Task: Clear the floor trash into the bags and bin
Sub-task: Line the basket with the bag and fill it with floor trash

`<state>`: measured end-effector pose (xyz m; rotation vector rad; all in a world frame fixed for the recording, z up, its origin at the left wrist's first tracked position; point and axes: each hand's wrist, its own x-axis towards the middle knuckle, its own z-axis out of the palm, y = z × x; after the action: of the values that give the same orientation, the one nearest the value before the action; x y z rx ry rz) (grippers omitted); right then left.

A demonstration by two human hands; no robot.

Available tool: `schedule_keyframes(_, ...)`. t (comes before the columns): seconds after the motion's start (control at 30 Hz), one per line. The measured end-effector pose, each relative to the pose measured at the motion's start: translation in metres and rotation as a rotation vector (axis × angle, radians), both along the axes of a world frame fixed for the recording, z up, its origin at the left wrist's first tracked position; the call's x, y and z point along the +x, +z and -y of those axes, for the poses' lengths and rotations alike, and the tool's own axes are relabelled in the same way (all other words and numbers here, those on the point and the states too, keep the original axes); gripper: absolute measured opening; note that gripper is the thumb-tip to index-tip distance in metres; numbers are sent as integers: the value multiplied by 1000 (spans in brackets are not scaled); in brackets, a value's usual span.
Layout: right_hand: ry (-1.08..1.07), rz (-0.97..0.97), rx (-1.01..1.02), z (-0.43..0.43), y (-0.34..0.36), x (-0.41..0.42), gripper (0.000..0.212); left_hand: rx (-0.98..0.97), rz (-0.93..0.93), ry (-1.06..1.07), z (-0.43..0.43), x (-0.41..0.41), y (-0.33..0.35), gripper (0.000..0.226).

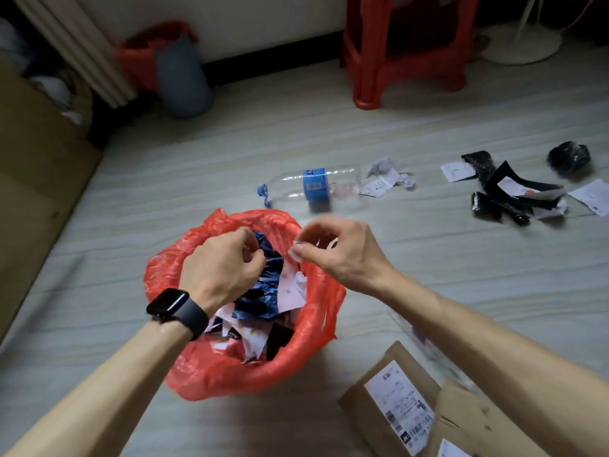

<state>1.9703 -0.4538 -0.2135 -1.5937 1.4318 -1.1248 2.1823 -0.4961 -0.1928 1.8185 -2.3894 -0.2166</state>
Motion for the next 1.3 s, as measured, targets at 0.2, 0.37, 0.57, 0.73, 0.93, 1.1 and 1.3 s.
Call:
schedule_keyframes(0.2,-51,-24,19,-8,-17,-3,9,-64,107,57,-9,15,-6,34)
schedule_keyframes(0.37,-169,-158,476,-45,-67,-75,13,-274,22,-114,-18,-47,-2,25)
schedule_keyframes(0.57,111,-830,719,-100,-138,-110,15,-325,80,-585,-51,-141,-43,15)
schedule_keyframes(0.73,50,-912,658,-115,-167,-90,16,235,479,-707,-80,-155,-132,28)
schedule_keyframes(0.93,24,-1017,635,-103,-188,-77,30,647,458,-295,-98,-125,-202,55)
schedule_keyframes(1.1,16,-996,625,-106,-197,-72,24,668,527,-302,-103,-114,-219,82)
schedule_keyframes(1.3,-97,-821,532,-97,-178,-82,20,716,557,-316,-100,-127,-199,71)
